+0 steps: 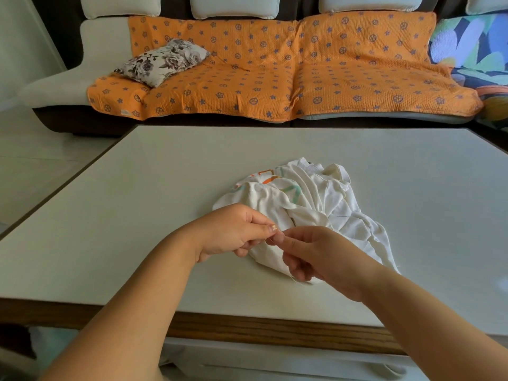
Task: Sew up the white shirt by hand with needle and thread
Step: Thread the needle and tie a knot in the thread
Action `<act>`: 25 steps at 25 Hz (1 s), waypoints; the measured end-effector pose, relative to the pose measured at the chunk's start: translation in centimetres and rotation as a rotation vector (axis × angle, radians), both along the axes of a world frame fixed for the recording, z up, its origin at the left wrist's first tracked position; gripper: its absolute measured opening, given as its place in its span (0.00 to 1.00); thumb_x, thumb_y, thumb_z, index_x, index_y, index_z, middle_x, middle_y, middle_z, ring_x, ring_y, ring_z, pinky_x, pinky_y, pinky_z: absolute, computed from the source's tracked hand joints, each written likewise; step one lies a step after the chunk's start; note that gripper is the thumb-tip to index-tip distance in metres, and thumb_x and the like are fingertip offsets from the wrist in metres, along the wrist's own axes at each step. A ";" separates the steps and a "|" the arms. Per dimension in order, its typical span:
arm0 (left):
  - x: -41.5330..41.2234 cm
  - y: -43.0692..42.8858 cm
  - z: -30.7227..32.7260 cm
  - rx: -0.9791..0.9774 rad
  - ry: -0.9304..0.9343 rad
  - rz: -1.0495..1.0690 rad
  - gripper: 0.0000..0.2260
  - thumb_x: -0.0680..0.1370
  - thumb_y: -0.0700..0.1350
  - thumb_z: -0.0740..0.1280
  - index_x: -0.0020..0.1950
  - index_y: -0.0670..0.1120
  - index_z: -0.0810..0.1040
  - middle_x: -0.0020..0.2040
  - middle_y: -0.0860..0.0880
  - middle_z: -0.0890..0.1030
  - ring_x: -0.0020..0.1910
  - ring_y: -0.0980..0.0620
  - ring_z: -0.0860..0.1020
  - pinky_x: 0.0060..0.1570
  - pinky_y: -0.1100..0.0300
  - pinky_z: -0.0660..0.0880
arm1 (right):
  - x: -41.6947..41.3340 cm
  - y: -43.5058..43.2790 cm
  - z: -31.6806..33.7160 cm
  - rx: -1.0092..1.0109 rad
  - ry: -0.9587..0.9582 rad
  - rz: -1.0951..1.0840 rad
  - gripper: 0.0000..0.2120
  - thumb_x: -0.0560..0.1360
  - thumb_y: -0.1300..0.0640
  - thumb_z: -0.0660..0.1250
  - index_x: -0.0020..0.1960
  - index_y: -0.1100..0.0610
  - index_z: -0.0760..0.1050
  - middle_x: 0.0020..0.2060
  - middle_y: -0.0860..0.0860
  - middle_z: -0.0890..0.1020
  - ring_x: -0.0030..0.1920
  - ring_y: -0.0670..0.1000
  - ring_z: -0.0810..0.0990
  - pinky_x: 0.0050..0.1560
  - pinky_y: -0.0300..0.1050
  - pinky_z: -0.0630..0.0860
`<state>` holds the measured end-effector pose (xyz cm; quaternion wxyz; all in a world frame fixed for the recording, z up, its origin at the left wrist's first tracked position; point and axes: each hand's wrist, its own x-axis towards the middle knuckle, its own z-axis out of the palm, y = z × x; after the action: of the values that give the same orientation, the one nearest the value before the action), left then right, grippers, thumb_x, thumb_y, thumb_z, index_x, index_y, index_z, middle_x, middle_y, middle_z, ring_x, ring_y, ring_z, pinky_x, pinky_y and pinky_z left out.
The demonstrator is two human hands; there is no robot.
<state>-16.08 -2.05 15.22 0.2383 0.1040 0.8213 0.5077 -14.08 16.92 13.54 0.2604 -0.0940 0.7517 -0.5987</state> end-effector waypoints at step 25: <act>7.9 5.3 -1.5 0.379 -0.070 0.305 0.17 0.78 0.59 0.59 0.57 0.53 0.82 0.52 0.56 0.85 0.53 0.60 0.81 0.49 0.62 0.74 | 3.5 1.3 0.9 -0.162 0.114 -0.367 0.16 0.80 0.52 0.61 0.39 0.57 0.80 0.25 0.53 0.72 0.25 0.49 0.70 0.30 0.39 0.69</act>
<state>-8.23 3.30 13.71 0.1636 0.0040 0.7090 0.6860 -10.61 18.23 14.41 0.0958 -0.0098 0.7191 -0.6882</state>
